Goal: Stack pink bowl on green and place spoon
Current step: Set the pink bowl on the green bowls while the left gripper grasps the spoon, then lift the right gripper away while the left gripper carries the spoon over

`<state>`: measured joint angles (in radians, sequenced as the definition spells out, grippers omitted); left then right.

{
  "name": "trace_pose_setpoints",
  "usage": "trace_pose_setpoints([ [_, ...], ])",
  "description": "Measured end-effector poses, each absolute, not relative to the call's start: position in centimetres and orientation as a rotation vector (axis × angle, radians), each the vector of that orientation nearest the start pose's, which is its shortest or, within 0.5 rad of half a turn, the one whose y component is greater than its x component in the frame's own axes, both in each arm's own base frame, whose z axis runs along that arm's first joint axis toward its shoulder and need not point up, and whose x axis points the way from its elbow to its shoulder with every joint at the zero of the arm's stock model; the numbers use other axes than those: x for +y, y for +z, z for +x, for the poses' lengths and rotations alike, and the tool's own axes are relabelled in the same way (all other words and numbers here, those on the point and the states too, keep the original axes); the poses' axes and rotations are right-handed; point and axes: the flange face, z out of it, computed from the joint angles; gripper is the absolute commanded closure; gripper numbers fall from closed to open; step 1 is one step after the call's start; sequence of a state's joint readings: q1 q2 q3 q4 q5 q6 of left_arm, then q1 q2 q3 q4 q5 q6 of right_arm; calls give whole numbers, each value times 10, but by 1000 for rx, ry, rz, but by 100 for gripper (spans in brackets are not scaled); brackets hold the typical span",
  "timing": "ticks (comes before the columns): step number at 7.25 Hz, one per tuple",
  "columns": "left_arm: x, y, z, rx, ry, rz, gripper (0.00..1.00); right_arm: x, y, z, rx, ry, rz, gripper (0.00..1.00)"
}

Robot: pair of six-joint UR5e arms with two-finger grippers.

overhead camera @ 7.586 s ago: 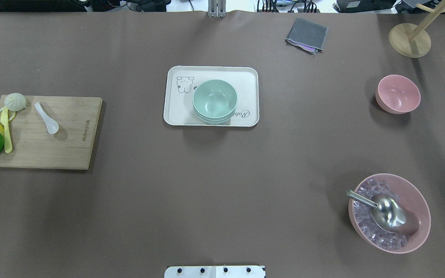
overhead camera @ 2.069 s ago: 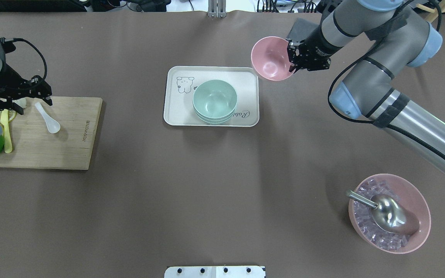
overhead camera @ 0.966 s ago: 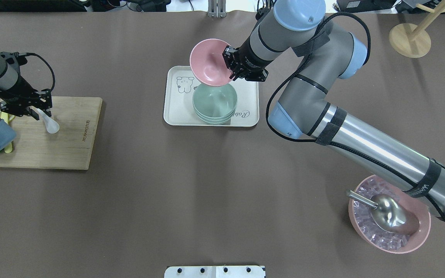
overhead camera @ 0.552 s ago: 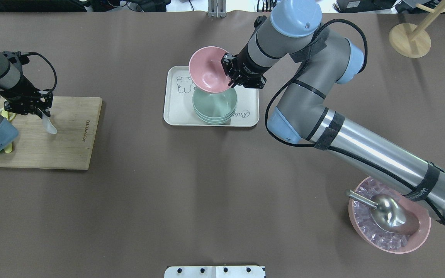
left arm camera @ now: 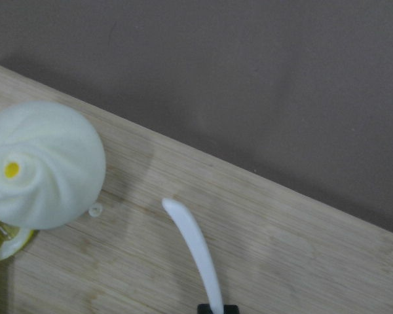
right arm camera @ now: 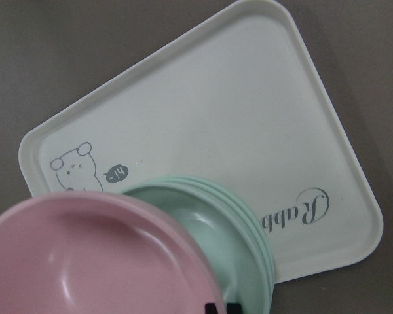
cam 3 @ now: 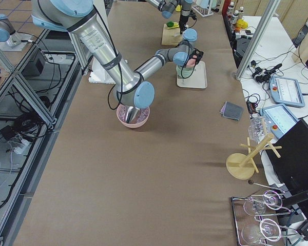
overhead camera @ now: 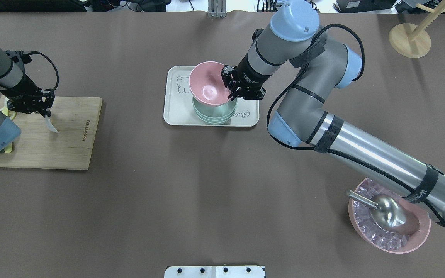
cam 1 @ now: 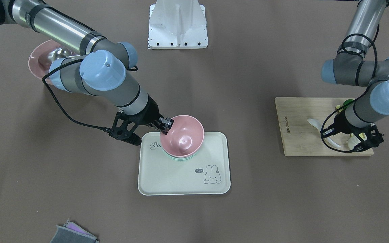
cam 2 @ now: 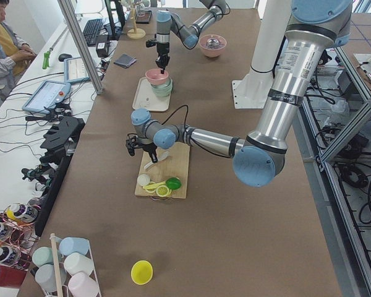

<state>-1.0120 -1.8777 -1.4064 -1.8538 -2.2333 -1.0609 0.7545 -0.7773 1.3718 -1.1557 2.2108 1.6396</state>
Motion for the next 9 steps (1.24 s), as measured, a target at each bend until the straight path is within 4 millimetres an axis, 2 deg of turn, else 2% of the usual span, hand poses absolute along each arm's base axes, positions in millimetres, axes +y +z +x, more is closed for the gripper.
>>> trace_pose_setpoints([
  [3, -582, 533, 284, 771, -383, -198, 100, -567, 201, -496, -1102, 415, -227, 0],
  [4, -589, 515, 292, 790, -406, -195, 100, -566, 197, -490, -1106, 418, -221, 0],
  [5, -601, 484, 303, 819, -428, -186, 100, -568, 199, -469, -1111, 425, -224, 0],
  [6, -613, 443, 321, 854, -451, -179, 100, -572, 217, -430, -1116, 425, -231, 0],
  [7, -619, 400, 343, 891, -471, -179, 100, -577, 246, -379, -1122, 407, -228, 0],
  [9, -617, 303, 398, 974, -499, -199, 100, -590, 313, -285, -1119, 374, -194, 0],
])
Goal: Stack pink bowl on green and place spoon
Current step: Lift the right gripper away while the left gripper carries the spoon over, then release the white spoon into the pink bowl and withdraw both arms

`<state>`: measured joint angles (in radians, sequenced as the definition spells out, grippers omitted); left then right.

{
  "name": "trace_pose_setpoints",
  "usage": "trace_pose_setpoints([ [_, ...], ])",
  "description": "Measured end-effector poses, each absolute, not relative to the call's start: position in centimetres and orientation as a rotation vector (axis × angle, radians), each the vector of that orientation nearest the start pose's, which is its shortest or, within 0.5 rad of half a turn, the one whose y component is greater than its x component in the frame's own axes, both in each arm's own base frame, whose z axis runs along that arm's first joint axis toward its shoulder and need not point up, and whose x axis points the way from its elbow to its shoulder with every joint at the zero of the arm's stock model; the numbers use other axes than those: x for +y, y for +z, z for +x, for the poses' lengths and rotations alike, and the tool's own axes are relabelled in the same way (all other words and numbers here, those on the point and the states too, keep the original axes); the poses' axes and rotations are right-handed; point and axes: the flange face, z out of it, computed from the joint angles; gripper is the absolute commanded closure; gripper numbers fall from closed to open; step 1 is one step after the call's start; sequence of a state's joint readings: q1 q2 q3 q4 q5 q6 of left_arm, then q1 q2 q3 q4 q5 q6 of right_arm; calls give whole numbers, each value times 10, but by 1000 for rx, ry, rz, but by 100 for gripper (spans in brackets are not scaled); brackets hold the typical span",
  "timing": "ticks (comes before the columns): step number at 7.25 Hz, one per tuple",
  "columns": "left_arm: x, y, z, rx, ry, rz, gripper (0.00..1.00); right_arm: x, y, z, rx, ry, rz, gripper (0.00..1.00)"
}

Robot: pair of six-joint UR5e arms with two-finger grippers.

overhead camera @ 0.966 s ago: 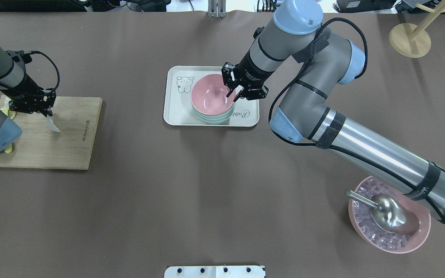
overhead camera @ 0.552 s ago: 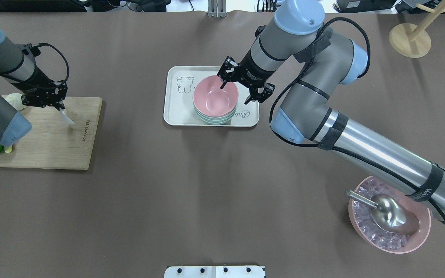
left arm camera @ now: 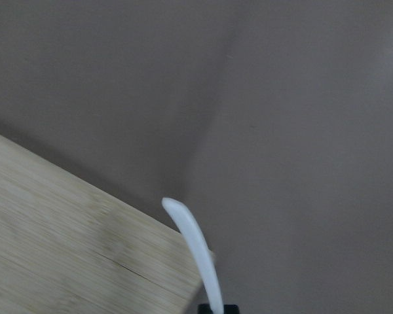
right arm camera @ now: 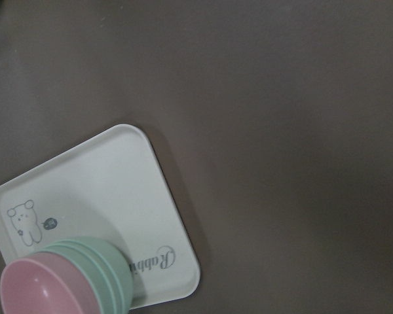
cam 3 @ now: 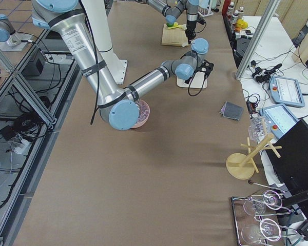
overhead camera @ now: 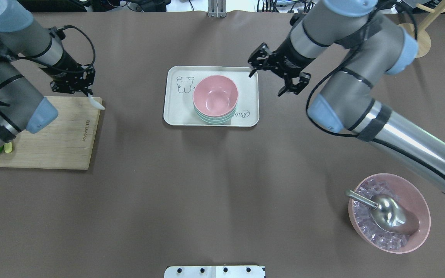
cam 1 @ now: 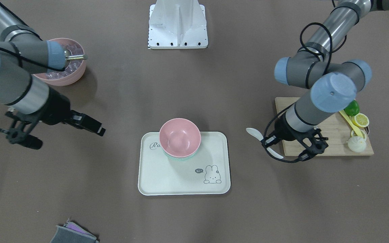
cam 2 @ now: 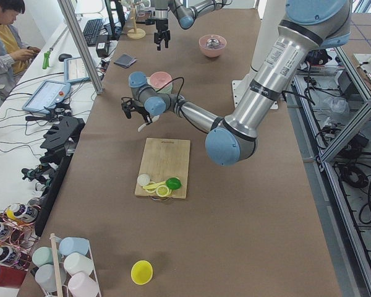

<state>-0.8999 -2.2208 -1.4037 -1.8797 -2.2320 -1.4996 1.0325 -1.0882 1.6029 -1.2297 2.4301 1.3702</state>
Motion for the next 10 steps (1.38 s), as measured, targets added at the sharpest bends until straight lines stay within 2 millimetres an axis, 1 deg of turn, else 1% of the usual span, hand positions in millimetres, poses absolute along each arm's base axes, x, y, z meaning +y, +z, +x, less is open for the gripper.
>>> trace_pose_setpoints([
  [1, -613, 248, 420, 1024, -517, -215, 100, -592, 358, -243, -1101, 341, -158, 0],
  [2, -610, 201, 439, 1063, -527, -221, 100, -587, 404, -210, -1073, 294, -119, 0],
  [3, -611, 164, 457, 1085, -534, -207, 100, -579, 444, -186, -1043, 242, -85, 0],
  [4, -610, 142, 474, 1097, -533, -182, 56, -571, 473, -170, -1017, 198, -59, 0],
  [5, -605, 132, 490, 1110, -523, -155, 2, -566, 489, -162, -999, 173, -44, 0],
  [6, -598, 130, 502, 1119, -515, -131, 2, -564, 496, -159, -991, 164, -39, 0],
  [7, -592, 133, 509, 1120, -510, -118, 2, -563, 498, -158, -988, 161, -38, 0],
  [8, -588, 140, 509, 1120, -506, -115, 2, -564, 499, -158, -987, 159, -38, 0],
  [9, -581, 151, 501, 1121, -501, -114, 2, -563, 500, -157, -986, 159, -38, 0],
  [10, -568, 174, 484, 1122, -489, -107, 2, -565, 506, -152, -982, 152, -31, 0],
])
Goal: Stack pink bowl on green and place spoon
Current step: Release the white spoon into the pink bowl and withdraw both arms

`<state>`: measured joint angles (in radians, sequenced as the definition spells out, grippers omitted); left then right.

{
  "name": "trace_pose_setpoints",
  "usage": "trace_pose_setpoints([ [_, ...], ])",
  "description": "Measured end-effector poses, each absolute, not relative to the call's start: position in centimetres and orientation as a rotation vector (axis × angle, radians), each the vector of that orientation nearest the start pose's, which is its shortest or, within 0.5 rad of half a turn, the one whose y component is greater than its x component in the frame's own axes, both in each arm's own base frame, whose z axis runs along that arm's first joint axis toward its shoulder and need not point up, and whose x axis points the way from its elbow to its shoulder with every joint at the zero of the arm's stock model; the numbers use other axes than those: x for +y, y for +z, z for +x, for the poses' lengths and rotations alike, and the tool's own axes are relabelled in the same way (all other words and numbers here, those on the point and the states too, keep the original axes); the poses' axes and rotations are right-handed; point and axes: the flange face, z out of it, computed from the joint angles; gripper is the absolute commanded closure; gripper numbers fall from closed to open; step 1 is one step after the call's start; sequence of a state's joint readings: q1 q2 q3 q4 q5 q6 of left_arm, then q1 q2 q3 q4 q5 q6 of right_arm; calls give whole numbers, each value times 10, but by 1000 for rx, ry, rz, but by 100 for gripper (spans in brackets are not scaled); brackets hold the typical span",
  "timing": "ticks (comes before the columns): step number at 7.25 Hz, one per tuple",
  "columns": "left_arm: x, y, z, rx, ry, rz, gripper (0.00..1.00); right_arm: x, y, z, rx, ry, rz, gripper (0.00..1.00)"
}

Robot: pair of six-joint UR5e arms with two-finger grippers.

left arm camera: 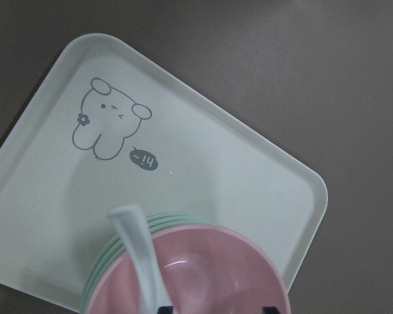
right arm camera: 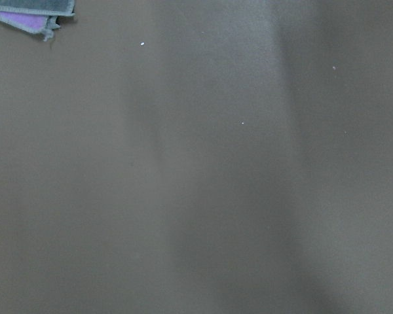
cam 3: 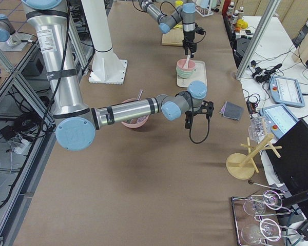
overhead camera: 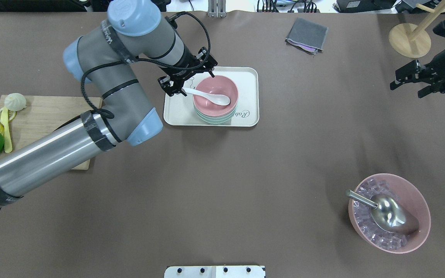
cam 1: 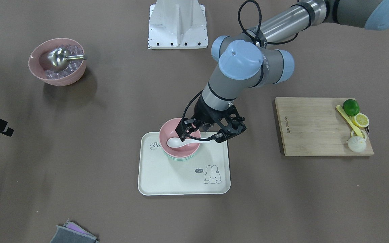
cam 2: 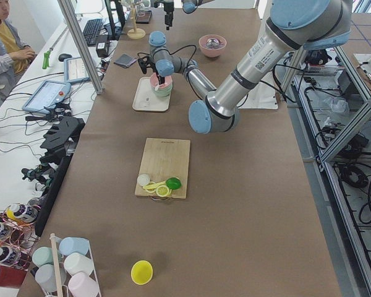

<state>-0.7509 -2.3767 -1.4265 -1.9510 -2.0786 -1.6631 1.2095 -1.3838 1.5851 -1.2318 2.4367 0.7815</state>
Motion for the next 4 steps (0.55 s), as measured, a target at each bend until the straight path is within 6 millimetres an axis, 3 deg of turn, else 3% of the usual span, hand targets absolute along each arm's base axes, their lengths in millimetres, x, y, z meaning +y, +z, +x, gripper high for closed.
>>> trace_pose_setpoints([
  [2, -537, 233, 426, 1104, -404, -50, 2, -571, 545, -117, -953, 82, 18, 0],
  [4, -531, 304, 335, 1067, -305, -1, 2, -576, 607, -53, -911, -1, 83, 0],
])
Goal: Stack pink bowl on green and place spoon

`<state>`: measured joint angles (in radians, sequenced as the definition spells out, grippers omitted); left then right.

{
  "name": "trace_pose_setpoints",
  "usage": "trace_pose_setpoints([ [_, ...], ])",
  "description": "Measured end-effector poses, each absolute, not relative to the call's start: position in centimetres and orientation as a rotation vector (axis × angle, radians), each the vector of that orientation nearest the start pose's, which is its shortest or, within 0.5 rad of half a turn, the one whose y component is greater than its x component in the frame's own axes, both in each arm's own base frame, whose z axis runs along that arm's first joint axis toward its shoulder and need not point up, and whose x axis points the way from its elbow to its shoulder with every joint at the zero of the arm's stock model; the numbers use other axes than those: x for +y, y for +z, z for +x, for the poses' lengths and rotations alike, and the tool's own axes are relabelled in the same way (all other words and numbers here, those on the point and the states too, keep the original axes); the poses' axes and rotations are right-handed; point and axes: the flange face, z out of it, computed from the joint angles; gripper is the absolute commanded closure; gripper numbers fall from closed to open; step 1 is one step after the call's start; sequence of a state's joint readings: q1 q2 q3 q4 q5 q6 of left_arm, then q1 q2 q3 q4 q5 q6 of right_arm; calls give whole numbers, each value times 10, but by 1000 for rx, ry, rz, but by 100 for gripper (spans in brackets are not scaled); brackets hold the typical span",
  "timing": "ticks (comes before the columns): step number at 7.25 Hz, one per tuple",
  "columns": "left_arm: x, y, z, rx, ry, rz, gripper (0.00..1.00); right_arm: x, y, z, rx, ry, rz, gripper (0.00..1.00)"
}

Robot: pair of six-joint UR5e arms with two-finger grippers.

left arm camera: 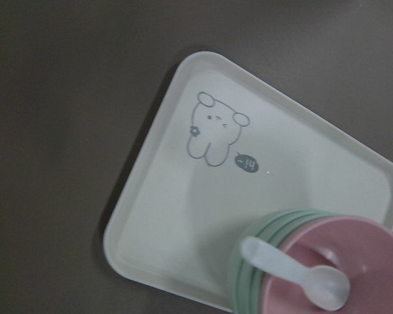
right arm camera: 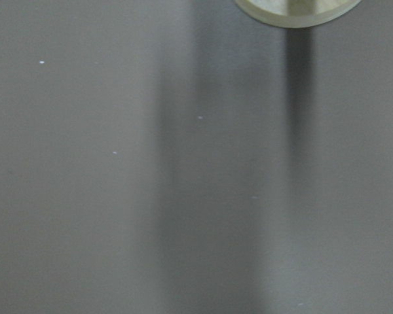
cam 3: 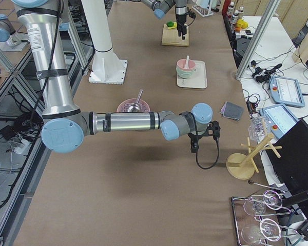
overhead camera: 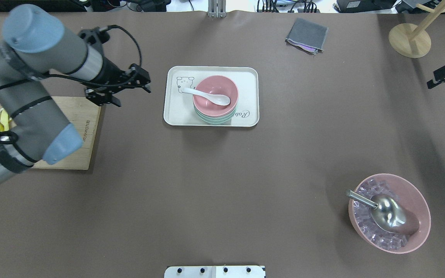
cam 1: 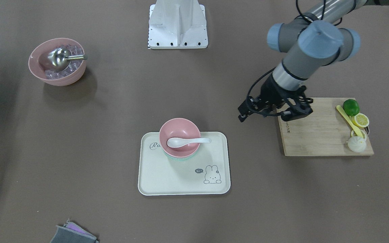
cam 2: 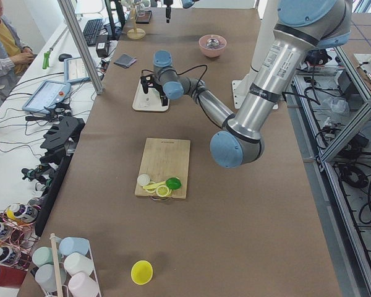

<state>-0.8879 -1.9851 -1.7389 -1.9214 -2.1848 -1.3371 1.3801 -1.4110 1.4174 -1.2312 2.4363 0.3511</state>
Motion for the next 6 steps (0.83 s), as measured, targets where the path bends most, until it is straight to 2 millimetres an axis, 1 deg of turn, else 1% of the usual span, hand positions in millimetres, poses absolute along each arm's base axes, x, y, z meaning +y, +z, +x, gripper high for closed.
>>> trace_pose_setpoints([
  [1, -524, 346, 291, 1034, -240, 35, 2, -574, 635, -18, -889, -42, 118, 0],
  [2, -512, 395, 246, 980, -149, 87, 2, -570, 659, 12, -848, -91, 157, 0],
  [3, -503, 444, 197, 918, -55, 144, 2, -566, 676, 32, -794, -144, 188, 0],
  [4, -497, 488, 151, 861, 23, 185, 2, -561, 690, 42, -762, -178, 198, 0],
  [5, -490, 530, 110, 813, 84, 207, 2, -555, 703, 48, -751, -203, 196, 0],
  [6, -483, 567, 75, 777, 139, 221, 2, -547, 715, 51, -752, -228, 191, 0],
])
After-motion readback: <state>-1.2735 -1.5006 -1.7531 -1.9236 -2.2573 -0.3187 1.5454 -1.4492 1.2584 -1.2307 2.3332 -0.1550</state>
